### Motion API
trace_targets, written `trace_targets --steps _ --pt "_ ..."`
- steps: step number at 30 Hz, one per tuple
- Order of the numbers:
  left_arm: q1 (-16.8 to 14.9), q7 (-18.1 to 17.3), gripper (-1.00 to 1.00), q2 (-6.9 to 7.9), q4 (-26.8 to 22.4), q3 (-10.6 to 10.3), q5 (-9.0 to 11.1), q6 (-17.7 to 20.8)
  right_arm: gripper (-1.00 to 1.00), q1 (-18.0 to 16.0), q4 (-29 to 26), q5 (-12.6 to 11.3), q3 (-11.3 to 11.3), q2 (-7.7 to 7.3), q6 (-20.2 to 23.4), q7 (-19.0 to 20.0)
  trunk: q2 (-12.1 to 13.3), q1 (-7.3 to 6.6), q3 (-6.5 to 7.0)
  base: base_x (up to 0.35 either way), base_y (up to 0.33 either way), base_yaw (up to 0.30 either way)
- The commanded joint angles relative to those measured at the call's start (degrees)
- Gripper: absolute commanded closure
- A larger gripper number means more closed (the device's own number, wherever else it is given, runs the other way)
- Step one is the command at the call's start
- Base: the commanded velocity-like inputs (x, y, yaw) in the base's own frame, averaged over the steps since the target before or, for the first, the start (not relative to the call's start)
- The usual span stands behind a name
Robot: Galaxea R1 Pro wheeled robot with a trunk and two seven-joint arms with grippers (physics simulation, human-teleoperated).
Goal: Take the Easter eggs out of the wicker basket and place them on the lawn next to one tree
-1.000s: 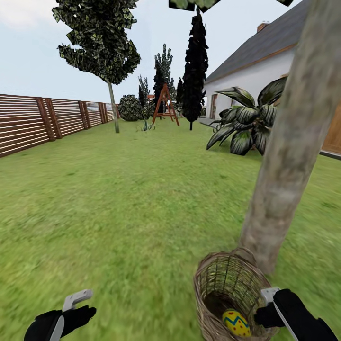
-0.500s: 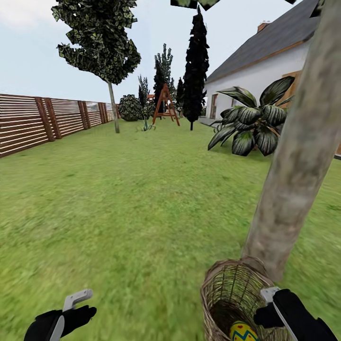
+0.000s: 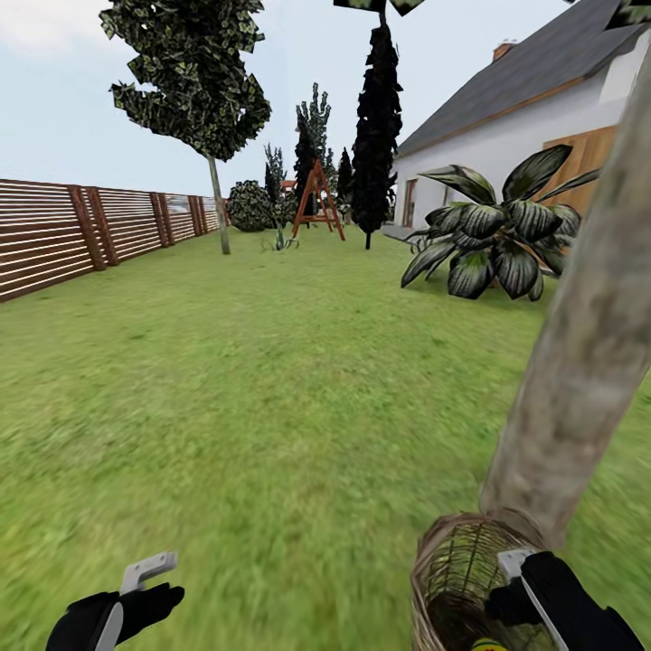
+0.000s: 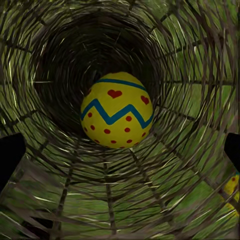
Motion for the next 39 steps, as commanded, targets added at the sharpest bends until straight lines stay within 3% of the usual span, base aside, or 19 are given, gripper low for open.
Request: trace_targets --steps 1,10,39 --pt "-0.03 -0.06 -1.00 -0.01 -0.05 0.09 0.32 0.30 -1.00 -0.04 -0.07 0.61 0.15 -0.05 0.20 0.45 -0.02 0.02 -0.06 0.261 0.003 0.000" --pt "-0.03 -0.08 -1.00 -0.51 -0.05 0.13 0.38 0.30 -1.00 -0.01 -0.15 0.64 0.14 -0.07 0.21 0.45 -0.02 0.02 -0.06 0.039 0.000 0.000" --pt "-0.03 -0.15 -1.00 -0.64 -0.09 0.35 0.45 0.24 -1.00 -0.01 0.01 0.64 0.23 -0.06 1.09 0.45 -11.66 6.39 -5.27 0.000 0.000 0.000"
